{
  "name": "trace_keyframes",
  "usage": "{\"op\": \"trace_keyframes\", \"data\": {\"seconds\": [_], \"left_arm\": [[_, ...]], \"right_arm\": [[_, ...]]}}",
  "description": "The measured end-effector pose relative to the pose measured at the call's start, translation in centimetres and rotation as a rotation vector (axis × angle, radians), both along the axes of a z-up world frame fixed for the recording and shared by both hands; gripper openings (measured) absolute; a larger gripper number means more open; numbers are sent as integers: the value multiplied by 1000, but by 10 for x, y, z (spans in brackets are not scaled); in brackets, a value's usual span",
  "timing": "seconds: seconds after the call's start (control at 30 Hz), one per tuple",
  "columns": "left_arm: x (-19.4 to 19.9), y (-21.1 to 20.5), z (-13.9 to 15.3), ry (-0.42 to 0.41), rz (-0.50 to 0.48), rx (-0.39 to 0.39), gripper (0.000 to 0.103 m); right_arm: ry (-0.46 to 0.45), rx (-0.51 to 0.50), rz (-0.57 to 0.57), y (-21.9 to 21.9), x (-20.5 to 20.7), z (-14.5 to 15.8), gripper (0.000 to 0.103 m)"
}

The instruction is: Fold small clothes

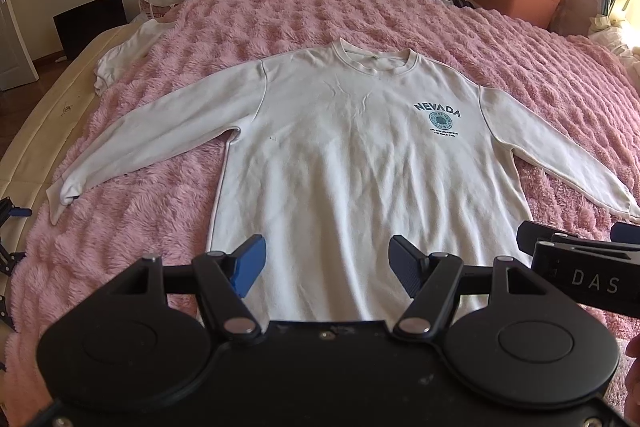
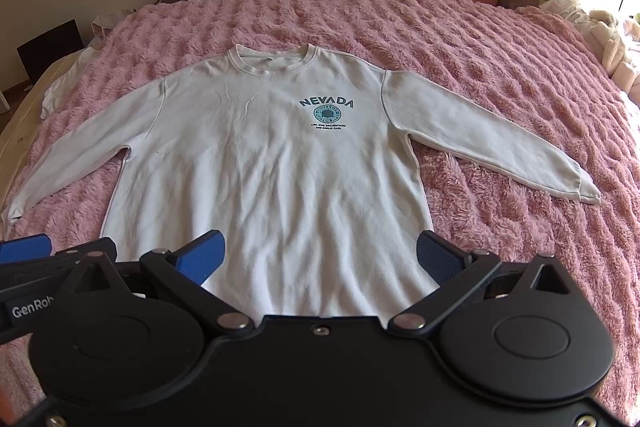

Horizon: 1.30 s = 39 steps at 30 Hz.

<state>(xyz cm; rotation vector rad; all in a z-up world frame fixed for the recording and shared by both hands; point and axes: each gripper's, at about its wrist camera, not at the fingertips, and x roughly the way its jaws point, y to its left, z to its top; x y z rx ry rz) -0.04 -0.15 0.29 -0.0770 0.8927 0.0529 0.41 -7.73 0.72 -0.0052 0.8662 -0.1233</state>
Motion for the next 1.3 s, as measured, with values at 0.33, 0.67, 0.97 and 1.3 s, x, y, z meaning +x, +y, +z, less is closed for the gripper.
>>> {"op": "trace_keyframes", "data": {"seconds": [0.33, 0.67, 0.97, 1.3], "left_arm": [[1, 1, -3, 10, 6, 9, 72], [0, -1, -4, 9, 8, 13, 72], [0, -2, -4, 15, 9, 14, 72], [2, -3, -4, 17, 11, 15, 72]], "right_arm": [[2, 2, -2, -1, 0, -2, 103], [1, 3, -1, -1, 0, -1, 103], [1, 5, 0, -2, -1, -2, 103], [4, 8, 5, -2, -1, -3, 103]]}}
